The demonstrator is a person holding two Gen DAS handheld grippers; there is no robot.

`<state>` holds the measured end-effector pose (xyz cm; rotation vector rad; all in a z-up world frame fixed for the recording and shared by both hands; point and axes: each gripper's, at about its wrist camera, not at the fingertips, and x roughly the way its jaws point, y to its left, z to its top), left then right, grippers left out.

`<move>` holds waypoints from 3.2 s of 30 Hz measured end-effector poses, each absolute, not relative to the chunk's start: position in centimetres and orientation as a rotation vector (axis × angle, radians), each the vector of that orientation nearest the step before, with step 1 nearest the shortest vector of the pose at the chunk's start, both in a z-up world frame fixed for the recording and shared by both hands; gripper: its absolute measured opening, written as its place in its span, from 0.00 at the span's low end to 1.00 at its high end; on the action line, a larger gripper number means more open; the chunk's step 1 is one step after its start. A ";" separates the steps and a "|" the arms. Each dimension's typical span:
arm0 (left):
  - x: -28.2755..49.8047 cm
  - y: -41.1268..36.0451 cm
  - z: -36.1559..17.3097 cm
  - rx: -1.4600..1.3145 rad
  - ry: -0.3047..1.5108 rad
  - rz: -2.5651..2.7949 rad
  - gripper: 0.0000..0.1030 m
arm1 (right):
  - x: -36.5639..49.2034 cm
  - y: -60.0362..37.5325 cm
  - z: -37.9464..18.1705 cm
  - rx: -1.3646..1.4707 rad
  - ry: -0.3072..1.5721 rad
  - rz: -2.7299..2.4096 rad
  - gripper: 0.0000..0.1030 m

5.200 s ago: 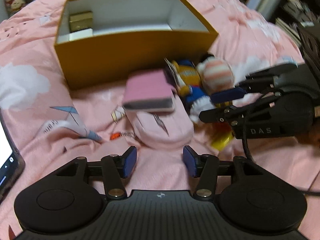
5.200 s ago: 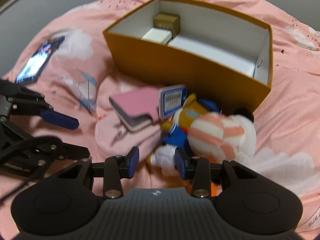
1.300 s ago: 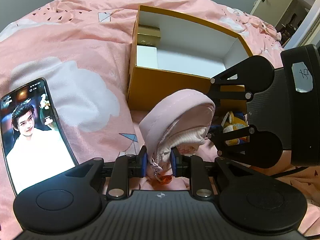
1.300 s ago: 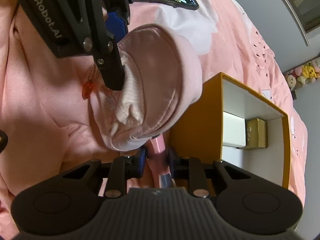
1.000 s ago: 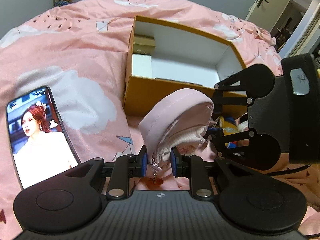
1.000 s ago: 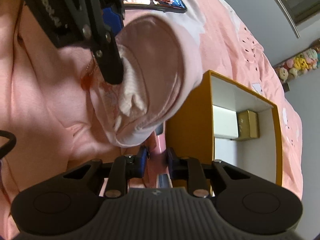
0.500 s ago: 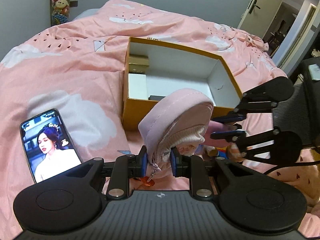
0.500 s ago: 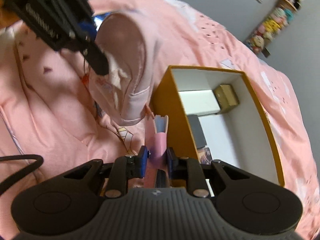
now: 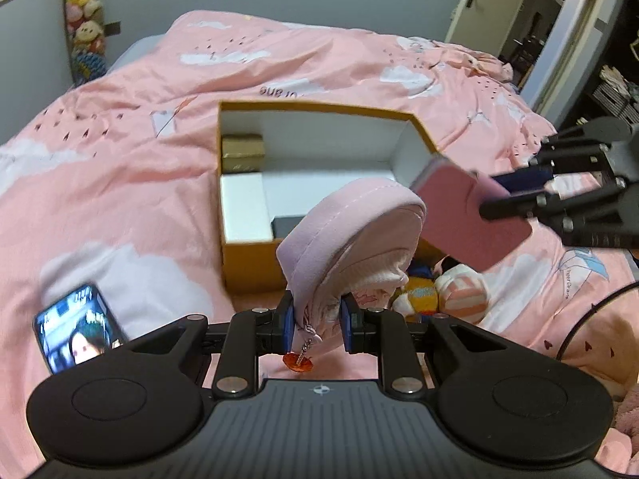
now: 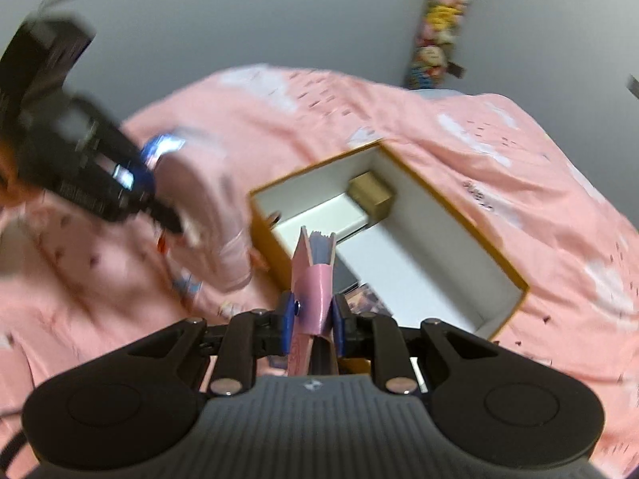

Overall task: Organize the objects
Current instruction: 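Carry the pink pouch and pink backpack over the orange box with both tools, then lower the pink backpack and pink pouch into the box and open both tools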

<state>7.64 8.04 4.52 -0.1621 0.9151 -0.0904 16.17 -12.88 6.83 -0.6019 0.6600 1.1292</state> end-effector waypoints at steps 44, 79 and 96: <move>27.4 14.9 -0.2 -0.151 1.168 -0.152 0.24 | 38.6 -3.5 -9.5 0.261 1.177 0.757 0.20; 34.3 11.9 -4.3 -0.146 1.336 -0.277 0.29 | 36.6 -6.3 -6.6 0.042 1.031 0.793 0.33; 30.9 10.7 -3.4 -0.005 1.101 -0.196 0.54 | 36.3 -5.9 -9.1 0.113 1.170 0.805 0.32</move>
